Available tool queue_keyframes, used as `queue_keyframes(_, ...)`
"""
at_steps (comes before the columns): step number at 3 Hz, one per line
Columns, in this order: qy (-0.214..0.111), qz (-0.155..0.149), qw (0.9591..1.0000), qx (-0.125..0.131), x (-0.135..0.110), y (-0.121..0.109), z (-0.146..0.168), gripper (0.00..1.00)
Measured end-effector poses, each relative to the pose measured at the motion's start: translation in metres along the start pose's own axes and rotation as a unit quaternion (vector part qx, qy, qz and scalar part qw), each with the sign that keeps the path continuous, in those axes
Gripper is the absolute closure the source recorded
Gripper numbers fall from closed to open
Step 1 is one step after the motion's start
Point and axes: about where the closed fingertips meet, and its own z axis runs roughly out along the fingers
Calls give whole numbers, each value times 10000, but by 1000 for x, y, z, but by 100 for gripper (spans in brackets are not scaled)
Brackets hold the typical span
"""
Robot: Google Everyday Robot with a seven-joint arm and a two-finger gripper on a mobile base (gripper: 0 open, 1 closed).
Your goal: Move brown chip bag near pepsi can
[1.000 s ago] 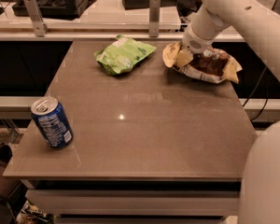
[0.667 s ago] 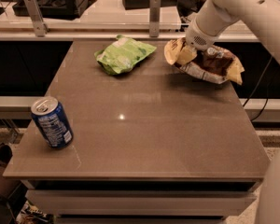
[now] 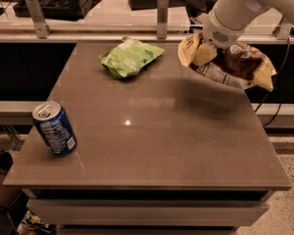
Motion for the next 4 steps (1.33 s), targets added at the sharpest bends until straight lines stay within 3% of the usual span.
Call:
queue_keyframes(1, 147, -45, 9998, 117, -2, 35, -37, 100)
queue_keyframes(2, 87, -302, 9995, 35, -8, 82, -68, 100)
queue_keyframes(3, -262, -675, 9972, -203, -18, 124, -91, 100)
queue_keyframes(4, -842, -1185, 9878, -567, -33, 164, -108, 100)
